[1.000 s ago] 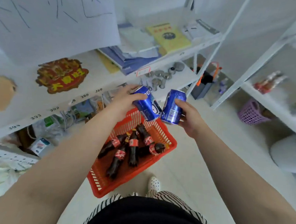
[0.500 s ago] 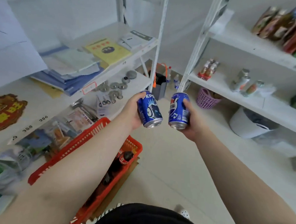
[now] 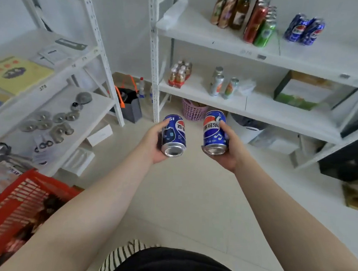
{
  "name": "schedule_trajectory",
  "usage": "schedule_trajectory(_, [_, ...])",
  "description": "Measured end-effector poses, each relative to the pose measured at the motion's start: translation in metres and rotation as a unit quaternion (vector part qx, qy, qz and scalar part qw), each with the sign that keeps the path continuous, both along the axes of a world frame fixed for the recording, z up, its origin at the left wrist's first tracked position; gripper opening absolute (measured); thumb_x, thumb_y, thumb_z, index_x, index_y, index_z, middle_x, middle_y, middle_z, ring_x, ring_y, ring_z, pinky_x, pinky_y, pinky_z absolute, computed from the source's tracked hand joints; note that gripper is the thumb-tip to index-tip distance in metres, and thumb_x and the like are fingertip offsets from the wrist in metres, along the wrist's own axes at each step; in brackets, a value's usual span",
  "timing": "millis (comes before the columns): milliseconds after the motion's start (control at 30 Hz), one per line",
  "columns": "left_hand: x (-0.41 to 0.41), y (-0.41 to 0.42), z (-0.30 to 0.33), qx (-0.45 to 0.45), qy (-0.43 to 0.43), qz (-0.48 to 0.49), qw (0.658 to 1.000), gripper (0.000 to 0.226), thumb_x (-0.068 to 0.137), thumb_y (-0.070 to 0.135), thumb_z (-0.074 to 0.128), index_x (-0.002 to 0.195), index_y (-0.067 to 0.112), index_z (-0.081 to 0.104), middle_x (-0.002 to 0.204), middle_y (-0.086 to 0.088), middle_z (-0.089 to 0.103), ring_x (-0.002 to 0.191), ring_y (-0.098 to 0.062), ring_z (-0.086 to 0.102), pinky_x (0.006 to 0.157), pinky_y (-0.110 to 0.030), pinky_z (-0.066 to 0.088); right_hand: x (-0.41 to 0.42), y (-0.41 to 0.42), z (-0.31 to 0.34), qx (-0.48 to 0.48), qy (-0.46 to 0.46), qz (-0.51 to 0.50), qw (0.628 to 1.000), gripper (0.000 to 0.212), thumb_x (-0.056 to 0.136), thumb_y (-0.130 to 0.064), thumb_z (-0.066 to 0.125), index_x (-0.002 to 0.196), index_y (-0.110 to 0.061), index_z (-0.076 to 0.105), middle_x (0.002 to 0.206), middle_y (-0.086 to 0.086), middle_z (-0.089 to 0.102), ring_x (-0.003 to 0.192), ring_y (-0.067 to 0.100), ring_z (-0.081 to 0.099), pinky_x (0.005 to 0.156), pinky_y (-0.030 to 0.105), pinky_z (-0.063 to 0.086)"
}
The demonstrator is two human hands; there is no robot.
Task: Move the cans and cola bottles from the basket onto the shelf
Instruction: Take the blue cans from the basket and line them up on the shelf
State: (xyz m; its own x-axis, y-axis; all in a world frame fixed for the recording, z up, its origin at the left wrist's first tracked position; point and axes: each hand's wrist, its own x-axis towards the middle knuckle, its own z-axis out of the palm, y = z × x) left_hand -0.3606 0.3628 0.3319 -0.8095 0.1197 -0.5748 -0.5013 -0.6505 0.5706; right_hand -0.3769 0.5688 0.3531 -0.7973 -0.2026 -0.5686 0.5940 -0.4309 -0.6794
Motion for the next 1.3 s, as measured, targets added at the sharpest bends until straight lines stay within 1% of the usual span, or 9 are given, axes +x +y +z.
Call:
schedule_trajectory(200, [-0.054, 0.081, 0.005, 0.017, -0.009, -0.043, 0.999, 0.066, 0.077, 0.049, 0.071, 0.123, 0.005, 0.055, 0.108, -0.016, 0.068, 0.092, -0.029, 0.066, 0.088, -0.038, 0.053, -0.038, 0.080, -0.008, 0.030, 0.005, -0.042, 0.999, 0.043, 0.083, -0.029, 0.069, 0.116, -0.006, 0.055, 0.099, 0.009, 0.067, 0.086, 0.021, 0.064, 0.093, 0.039, 0.050])
schedule_trajectory(333, [-0.104, 0.117, 0.006, 0.010, 0.000, -0.093, 0.996, 0.079, 0.065, 0.039, 0.077, 0.131, 0.006, 0.051, 0.107, -0.012, 0.066, 0.086, -0.024, 0.065, 0.082, -0.035, 0.053, -0.073, 0.116, -0.015, 0.012, 0.003, -0.080, 0.997, 0.050, 0.080, -0.031, 0.070, 0.122, -0.007, 0.055, 0.105, 0.011, 0.068, 0.087, 0.022, 0.066, 0.088, 0.037, 0.052])
schedule_trajectory(467, [-0.170, 0.149, -0.001, -0.007, -0.015, -0.127, 0.992, 0.066, 0.068, 0.040, 0.076, 0.123, 0.010, 0.055, 0.094, -0.007, 0.068, 0.075, -0.020, 0.066, 0.067, -0.032, 0.056, -0.121, 0.148, -0.018, -0.022, -0.002, -0.120, 0.992, 0.040, 0.082, -0.029, 0.066, 0.115, -0.008, 0.057, 0.114, 0.014, 0.065, 0.089, 0.023, 0.065, 0.081, 0.036, 0.052])
schedule_trajectory(533, [-0.207, 0.166, -0.002, -0.005, -0.013, -0.151, 0.988, 0.073, 0.062, 0.042, 0.077, 0.124, 0.012, 0.055, 0.089, -0.007, 0.068, 0.069, -0.021, 0.068, 0.063, -0.032, 0.056, -0.148, 0.163, -0.017, -0.031, -0.003, -0.149, 0.988, 0.035, 0.084, -0.029, 0.065, 0.111, -0.008, 0.058, 0.108, 0.012, 0.067, 0.088, 0.023, 0.064, 0.081, 0.036, 0.052])
schedule_trajectory(767, [-0.325, 0.229, 0.005, 0.010, 0.038, -0.226, 0.973, 0.068, 0.074, 0.037, 0.072, 0.132, 0.007, 0.052, 0.108, -0.010, 0.068, 0.090, -0.026, 0.068, 0.073, -0.040, 0.058, -0.236, 0.223, 0.000, -0.004, 0.023, -0.176, 0.984, 0.036, 0.087, -0.026, 0.065, 0.116, -0.008, 0.056, 0.105, 0.009, 0.069, 0.092, 0.021, 0.066, 0.088, 0.035, 0.053])
schedule_trajectory(867, [-0.364, 0.260, 0.011, 0.012, 0.055, -0.248, 0.967, 0.052, 0.082, 0.035, 0.065, 0.124, 0.007, 0.056, 0.101, -0.009, 0.071, 0.086, -0.023, 0.070, 0.074, -0.038, 0.059, -0.268, 0.249, 0.003, 0.014, 0.038, -0.176, 0.984, 0.035, 0.086, -0.025, 0.064, 0.115, -0.008, 0.056, 0.104, 0.009, 0.069, 0.091, 0.021, 0.066, 0.084, 0.034, 0.053])
schedule_trajectory(1000, [-0.415, 0.305, 0.012, -0.001, 0.064, -0.255, 0.965, 0.061, 0.076, 0.037, 0.067, 0.127, 0.007, 0.055, 0.108, -0.011, 0.070, 0.094, -0.024, 0.068, 0.083, -0.039, 0.058, -0.313, 0.294, 0.005, 0.025, 0.064, -0.170, 0.983, 0.027, 0.086, -0.023, 0.061, 0.110, -0.009, 0.059, 0.098, 0.007, 0.072, 0.088, 0.019, 0.067, 0.083, 0.032, 0.053])
schedule_trajectory(1133, [-0.466, 0.357, 0.012, -0.006, 0.070, -0.231, 0.970, 0.053, 0.079, 0.034, 0.068, 0.123, 0.007, 0.057, 0.107, -0.011, 0.071, 0.092, -0.024, 0.071, 0.081, -0.040, 0.058, -0.364, 0.349, 0.002, 0.035, 0.088, -0.140, 0.986, 0.045, 0.076, -0.024, 0.068, 0.116, -0.006, 0.059, 0.101, 0.008, 0.073, 0.089, 0.020, 0.070, 0.078, 0.031, 0.056])
schedule_trajectory(1300, [-0.523, 0.420, 0.018, -0.028, 0.092, -0.206, 0.974, 0.046, 0.088, 0.033, 0.063, 0.125, 0.007, 0.055, 0.113, -0.009, 0.068, 0.101, -0.022, 0.066, 0.091, -0.038, 0.053, -0.437, 0.420, 0.004, 0.074, 0.119, -0.106, 0.985, 0.078, 0.060, -0.031, 0.085, 0.126, 0.000, 0.056, 0.112, 0.013, 0.069, 0.101, 0.025, 0.066, 0.091, 0.038, 0.053])
